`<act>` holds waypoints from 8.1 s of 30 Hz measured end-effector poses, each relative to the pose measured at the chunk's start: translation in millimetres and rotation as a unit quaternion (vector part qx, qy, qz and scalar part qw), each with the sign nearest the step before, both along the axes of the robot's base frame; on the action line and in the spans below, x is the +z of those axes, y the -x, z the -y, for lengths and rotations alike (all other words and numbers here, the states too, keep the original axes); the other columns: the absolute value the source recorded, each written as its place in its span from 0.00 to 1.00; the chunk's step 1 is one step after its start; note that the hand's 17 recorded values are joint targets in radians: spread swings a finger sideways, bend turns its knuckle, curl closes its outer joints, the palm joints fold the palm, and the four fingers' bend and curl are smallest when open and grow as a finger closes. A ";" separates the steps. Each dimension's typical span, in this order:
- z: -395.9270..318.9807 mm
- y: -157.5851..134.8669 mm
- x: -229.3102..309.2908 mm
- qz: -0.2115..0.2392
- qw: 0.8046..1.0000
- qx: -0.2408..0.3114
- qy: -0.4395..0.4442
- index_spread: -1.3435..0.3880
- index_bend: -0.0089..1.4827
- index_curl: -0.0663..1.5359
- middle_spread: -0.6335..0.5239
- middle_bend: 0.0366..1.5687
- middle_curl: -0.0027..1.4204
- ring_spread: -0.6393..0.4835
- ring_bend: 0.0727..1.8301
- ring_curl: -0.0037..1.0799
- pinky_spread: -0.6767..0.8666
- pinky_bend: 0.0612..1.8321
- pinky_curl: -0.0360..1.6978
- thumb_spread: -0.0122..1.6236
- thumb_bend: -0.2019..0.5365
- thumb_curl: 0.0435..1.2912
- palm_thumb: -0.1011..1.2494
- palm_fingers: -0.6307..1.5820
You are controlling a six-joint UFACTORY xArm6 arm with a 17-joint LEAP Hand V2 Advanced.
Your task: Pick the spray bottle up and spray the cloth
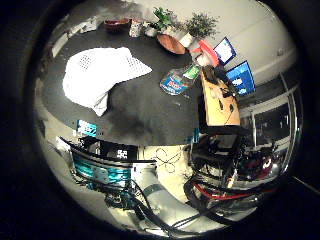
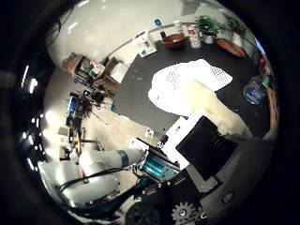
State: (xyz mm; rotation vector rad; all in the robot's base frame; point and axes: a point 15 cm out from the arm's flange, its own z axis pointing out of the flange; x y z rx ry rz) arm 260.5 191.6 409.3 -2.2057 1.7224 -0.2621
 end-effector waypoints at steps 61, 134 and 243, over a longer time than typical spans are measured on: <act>167.4 23.9 124.0 0.162 0.985 -0.062 0.010 0.55 0.13 0.25 0.50 0.14 0.23 0.72 0.35 0.04 0.84 0.53 0.02 0.61 0.23 0.36 0.52 0.52; 438.1 -95.4 -56.5 0.079 0.926 -0.177 -0.324 0.62 0.13 0.26 0.62 0.11 0.23 0.81 0.27 0.09 0.83 0.63 0.02 0.63 0.24 0.31 0.42 0.46; 155.9 -80.2 69.3 -0.040 0.971 0.046 -0.229 0.62 0.76 0.44 0.39 0.84 0.47 0.39 0.77 0.53 0.23 0.70 0.36 0.52 0.25 0.69 0.81 0.85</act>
